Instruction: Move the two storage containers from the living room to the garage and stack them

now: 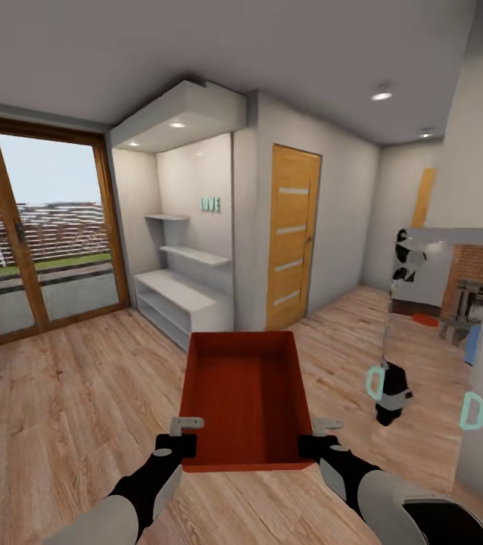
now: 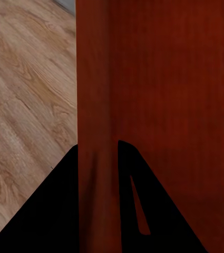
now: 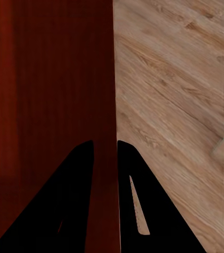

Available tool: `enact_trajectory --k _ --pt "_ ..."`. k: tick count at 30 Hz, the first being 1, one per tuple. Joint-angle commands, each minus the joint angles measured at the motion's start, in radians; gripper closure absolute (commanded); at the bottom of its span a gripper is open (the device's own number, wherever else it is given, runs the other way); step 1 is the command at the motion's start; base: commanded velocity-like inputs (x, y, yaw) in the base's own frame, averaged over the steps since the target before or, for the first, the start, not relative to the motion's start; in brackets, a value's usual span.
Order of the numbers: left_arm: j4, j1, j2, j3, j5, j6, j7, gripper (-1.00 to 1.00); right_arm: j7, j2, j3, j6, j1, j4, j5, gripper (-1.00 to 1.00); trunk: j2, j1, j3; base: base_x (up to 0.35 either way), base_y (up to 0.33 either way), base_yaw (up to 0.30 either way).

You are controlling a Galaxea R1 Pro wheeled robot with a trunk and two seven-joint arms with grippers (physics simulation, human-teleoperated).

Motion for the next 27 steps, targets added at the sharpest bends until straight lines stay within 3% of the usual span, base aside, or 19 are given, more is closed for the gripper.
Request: enact_trajectory --k 1,27 --pt "-0.004 -0.001 0.003 0.011 -0.014 0.005 0.069 1.0 0.001 0.0 -0.026 -0.003 0.0 0.003 -0.002 1.0 -0.001 0.001 0.0 0.322 0.0 0.144" --pt "-0.004 -0.001 0.004 0.011 -0.014 0.005 0.068 1.0 0.0 0.001 -0.025 -0.005 0.0 0.003 -0.002 1.0 -0.001 0.001 0.0 0.322 0.0 0.006"
